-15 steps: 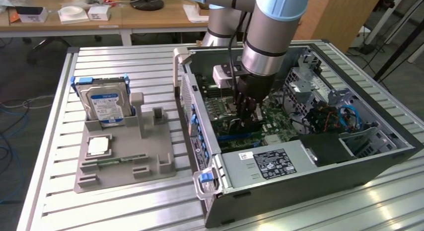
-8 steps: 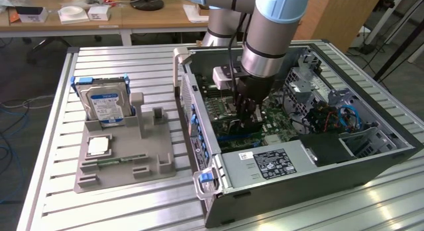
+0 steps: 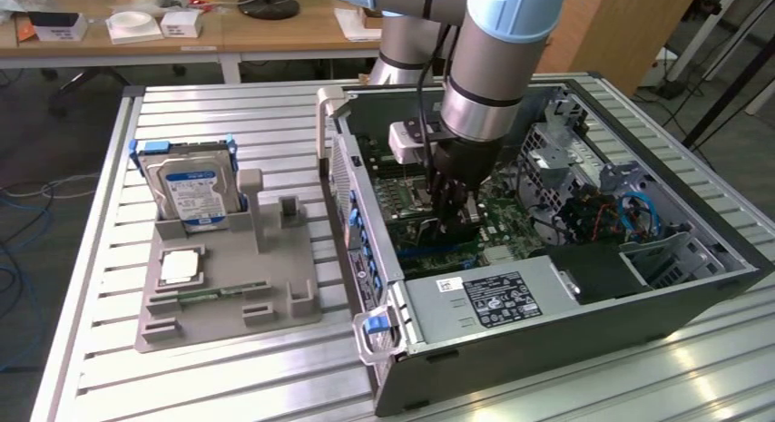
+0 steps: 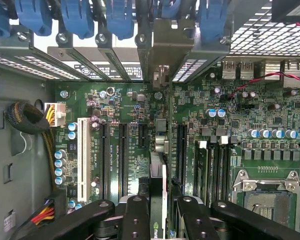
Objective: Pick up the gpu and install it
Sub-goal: 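Insert the gpu into the slot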
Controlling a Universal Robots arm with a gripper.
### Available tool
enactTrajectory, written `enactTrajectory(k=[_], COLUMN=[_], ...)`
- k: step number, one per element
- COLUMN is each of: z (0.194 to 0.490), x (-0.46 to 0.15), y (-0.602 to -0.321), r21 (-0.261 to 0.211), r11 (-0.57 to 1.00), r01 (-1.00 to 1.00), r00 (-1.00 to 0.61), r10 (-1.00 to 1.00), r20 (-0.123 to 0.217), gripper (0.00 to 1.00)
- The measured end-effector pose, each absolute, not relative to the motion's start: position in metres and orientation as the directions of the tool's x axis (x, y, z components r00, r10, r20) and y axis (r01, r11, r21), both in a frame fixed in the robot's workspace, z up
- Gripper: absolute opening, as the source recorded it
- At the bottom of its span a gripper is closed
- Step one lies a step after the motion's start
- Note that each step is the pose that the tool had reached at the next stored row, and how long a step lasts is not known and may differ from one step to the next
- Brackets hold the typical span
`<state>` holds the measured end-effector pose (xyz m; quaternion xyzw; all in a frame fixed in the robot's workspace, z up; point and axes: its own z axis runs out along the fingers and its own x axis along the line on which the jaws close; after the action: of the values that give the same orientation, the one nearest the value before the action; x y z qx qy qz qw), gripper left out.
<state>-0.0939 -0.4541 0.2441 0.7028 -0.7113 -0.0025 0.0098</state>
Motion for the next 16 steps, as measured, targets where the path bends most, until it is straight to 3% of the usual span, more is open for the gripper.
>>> enactTrajectory(k=[16], z=[0.2419], x=[-0.0934], y=[-0.4541], r21=[0.018], r11=[0.012], r01=[-1.0], r00=[-0.012], r10=[-1.0], r20=[0.004], gripper=[0.26])
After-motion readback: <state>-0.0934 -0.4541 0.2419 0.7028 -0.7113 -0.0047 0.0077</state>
